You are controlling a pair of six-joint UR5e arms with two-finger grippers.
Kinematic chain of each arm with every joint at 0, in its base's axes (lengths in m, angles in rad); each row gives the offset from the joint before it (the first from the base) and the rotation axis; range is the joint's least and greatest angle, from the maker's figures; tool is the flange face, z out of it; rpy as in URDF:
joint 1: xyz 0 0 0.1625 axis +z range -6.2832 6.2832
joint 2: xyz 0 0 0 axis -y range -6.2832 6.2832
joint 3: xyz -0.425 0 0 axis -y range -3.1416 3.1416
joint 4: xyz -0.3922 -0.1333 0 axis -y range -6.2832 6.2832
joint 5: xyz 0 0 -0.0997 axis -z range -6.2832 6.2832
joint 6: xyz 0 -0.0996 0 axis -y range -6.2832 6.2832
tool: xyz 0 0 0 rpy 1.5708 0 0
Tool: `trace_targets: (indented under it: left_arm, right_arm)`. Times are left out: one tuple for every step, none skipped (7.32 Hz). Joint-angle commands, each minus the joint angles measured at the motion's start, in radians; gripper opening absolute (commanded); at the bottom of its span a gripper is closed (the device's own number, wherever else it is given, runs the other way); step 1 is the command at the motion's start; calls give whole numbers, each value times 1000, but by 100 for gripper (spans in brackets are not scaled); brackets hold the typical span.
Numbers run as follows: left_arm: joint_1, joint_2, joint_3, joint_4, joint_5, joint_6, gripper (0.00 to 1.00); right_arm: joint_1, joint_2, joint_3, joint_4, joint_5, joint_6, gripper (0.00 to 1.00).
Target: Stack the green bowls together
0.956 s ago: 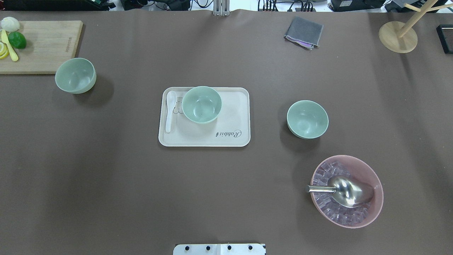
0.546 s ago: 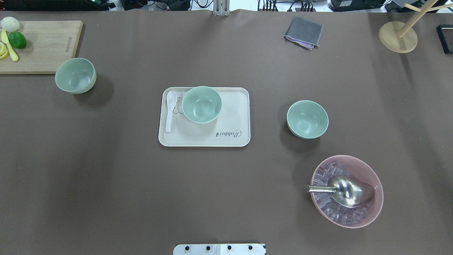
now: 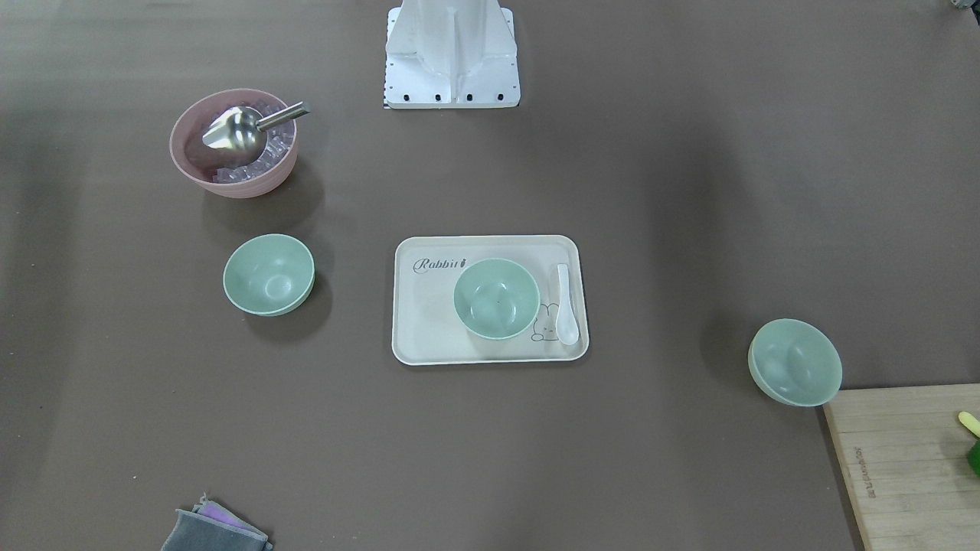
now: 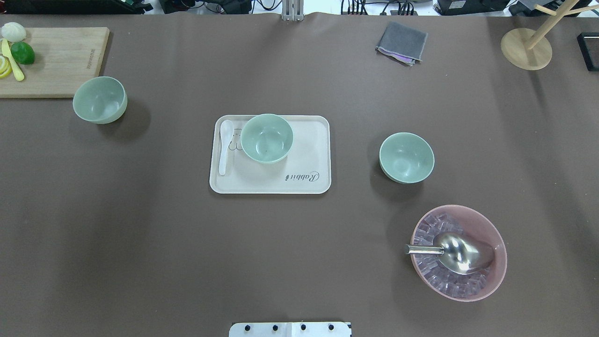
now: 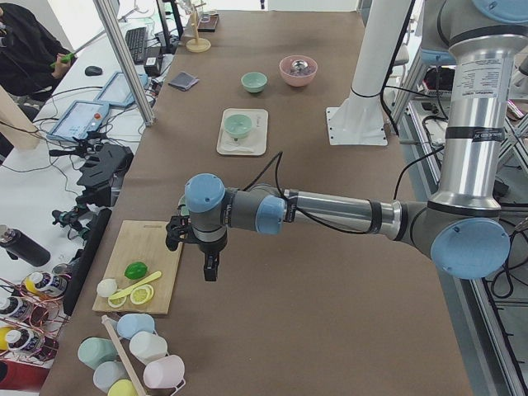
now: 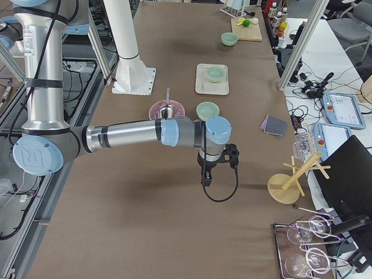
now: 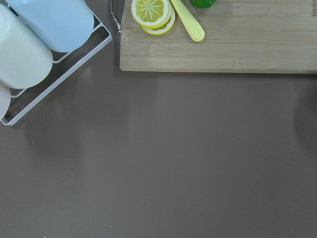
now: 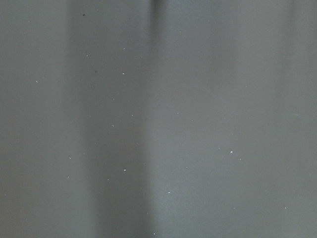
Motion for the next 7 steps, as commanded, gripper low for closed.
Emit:
trace_targets:
  left_arm:
    - [0,0,-2,-2,-3,1,98]
    - [0,0,-8,-2,-3,-2,98]
    - [0,-2,-9,-2,-3,-2,98]
    - [0,-5,-15,-2,-3,-3,98]
    - [0,-12,-15,-4,-3,-2,98]
    - [0,-16,-14,-4,-3,-2,98]
    - [23,-19,-9,-25,-1,-2,98]
  right_arm:
    - [0,-1,5,1,-6,2,100]
    - [0,-1,8,1,-7,2,100]
    - [0,-1,6,-1,-7,4,100]
    - [-1,-1,6,-1,-3,4,100]
    - [-1,4,5,-1,-3,5,100]
    - [-1,9,0,-1,-3,5,100]
    - [-3,13,-1,-1,-1,5,100]
